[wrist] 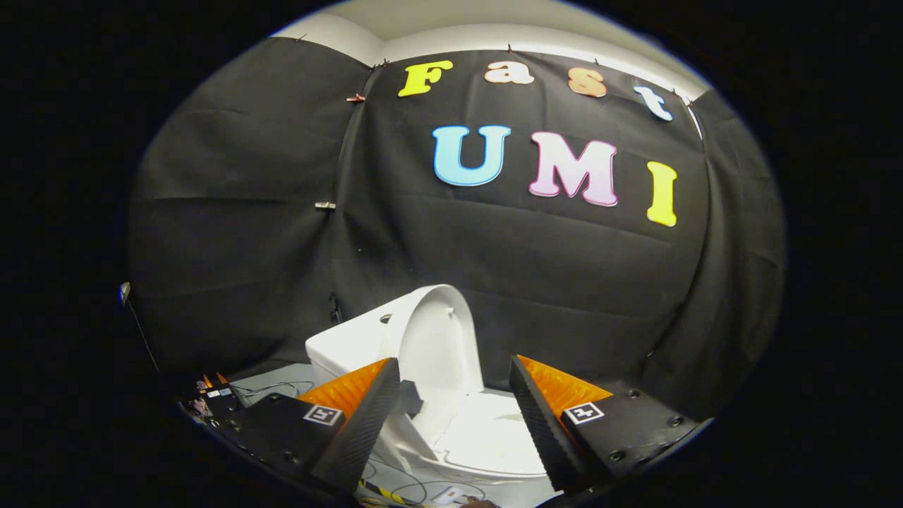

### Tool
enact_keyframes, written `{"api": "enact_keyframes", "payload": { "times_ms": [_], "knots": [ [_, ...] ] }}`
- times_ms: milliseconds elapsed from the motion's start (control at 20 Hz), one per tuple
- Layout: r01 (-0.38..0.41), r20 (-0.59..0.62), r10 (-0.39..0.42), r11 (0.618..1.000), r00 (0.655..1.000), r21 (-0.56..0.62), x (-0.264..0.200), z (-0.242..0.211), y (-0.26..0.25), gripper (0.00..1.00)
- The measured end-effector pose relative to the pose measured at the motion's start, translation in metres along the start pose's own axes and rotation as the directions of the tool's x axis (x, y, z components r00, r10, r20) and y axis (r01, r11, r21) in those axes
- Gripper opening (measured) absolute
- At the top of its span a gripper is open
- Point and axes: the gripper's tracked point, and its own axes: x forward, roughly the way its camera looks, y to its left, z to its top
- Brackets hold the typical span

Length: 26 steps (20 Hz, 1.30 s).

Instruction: Open the toilet lid.

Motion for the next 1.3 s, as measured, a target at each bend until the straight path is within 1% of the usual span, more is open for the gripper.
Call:
{"api": "enact_keyframes", "payload": {
  "times_ms": [200,500,700,1000,1300],
  "knots": [
    [0.069,0.1,-0.072,0.997,0.992,0.034,-0.045,0.048,-0.041,0.97],
    [0.176,0.169,-0.185,0.982,0.968,0.067,-0.106,0.08,-0.096,0.97],
    [0.213,0.205,-0.232,0.971,0.951,0.108,-0.137,0.092,-0.12,0.97],
    [0.242,0.212,-0.256,0.966,0.943,0.089,-0.153,0.092,-0.132,0.97],
    [0.236,0.212,-0.251,0.967,0.945,0.092,-0.159,0.091,-0.13,0.97]
  ]
}}
